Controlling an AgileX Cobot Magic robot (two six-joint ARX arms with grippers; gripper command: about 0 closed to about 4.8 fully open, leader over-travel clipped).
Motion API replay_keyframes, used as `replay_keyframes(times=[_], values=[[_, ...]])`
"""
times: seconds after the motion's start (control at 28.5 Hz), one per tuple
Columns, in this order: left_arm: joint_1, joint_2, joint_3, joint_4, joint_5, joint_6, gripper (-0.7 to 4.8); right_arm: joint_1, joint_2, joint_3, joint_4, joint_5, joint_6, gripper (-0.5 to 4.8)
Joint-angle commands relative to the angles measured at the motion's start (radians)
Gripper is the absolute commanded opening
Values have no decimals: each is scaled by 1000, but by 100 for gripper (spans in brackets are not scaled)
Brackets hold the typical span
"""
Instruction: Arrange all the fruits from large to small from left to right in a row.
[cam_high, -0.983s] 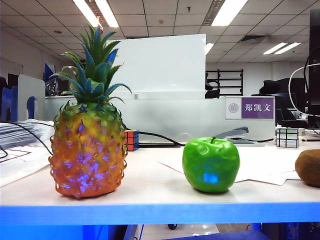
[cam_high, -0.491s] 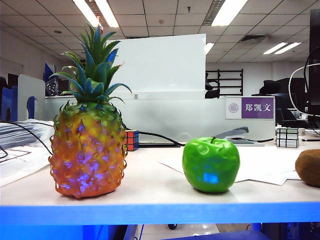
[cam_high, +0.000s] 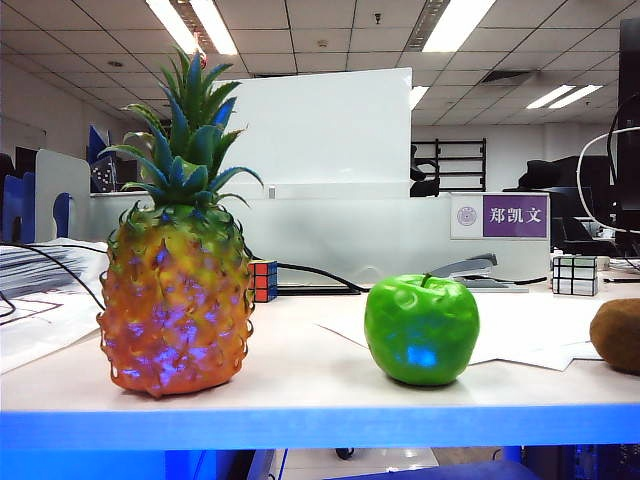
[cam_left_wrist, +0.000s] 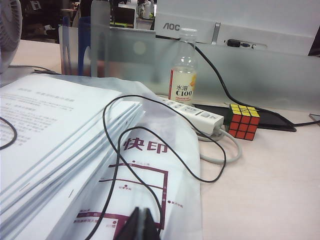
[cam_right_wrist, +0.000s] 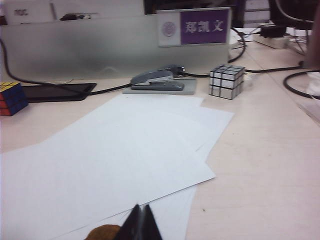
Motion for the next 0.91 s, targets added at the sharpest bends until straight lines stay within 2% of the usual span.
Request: replay_keyframes(times=[0.04, 0.91], values=[[2, -2, 1, 12, -4, 0, -4, -9, -2, -7, 18, 1, 6, -5], [2, -2, 1, 12, -4, 0, -4, -10, -2, -8, 17, 3, 21, -5]])
